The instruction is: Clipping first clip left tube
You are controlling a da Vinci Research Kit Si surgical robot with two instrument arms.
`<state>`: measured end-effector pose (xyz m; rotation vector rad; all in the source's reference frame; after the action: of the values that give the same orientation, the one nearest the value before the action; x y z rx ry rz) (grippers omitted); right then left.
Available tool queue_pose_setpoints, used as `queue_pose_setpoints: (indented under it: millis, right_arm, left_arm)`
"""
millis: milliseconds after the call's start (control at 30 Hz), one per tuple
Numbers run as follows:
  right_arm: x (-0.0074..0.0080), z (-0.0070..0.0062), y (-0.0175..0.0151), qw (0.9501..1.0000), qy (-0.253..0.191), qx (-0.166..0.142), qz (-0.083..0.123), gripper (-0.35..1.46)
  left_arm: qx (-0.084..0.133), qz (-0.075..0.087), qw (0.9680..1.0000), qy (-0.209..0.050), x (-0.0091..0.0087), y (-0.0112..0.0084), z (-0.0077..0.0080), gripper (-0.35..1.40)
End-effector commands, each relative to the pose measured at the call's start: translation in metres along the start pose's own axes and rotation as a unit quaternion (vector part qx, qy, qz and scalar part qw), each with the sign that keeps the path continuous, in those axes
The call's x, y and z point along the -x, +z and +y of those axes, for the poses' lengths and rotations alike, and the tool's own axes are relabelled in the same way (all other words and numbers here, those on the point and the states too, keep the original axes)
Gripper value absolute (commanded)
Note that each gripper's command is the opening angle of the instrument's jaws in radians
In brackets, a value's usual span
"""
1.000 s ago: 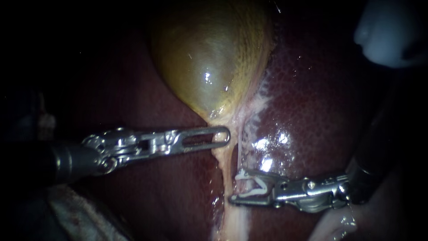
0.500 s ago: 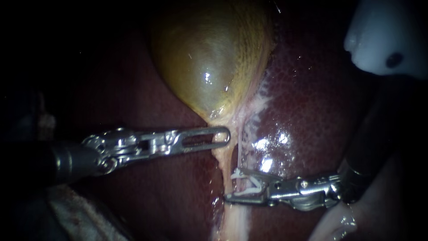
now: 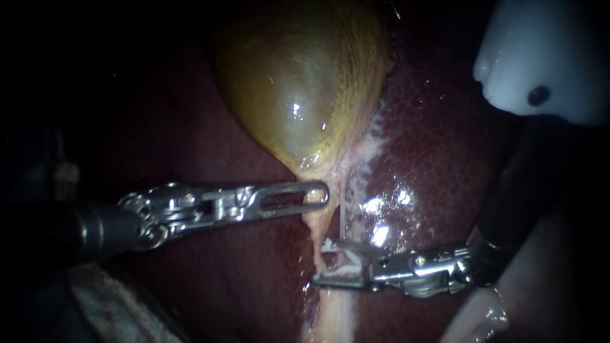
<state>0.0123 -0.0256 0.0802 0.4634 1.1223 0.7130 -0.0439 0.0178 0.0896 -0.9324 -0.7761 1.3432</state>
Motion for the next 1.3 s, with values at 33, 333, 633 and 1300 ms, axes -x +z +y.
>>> queue_pose_setpoints:
  millis: [33, 333, 633, 1300]
  right_arm:
    - [0.0002, 0.0001, 0.0003, 1.0000, -0.001, 0.000, 0.001, 0.52]
    - [0.0011, 0.0001, 0.0015, 1.0000, -0.005, 0.003, 0.005, 0.51]
    - [0.0014, -0.0005, 0.0017, 0.9999, 0.012, 0.000, 0.000, 0.46]
    - [0.0019, -0.0014, 0.0012, 0.9998, 0.021, -0.006, -0.004, 0.25]
  left_arm:
    - [0.000, 0.000, 1.0000, 0.000, 0.0000, -0.0001, 0.0000, -0.35]
    - [0.000, 0.000, 1.0000, 0.000, 0.0000, -0.0001, 0.0001, -0.35]
    - [0.000, 0.000, 1.0000, 0.000, 0.0000, -0.0001, 0.0001, -0.35]
    - [0.000, 0.000, 1.0000, 0.000, 0.0000, 0.0000, 0.0000, -0.35]
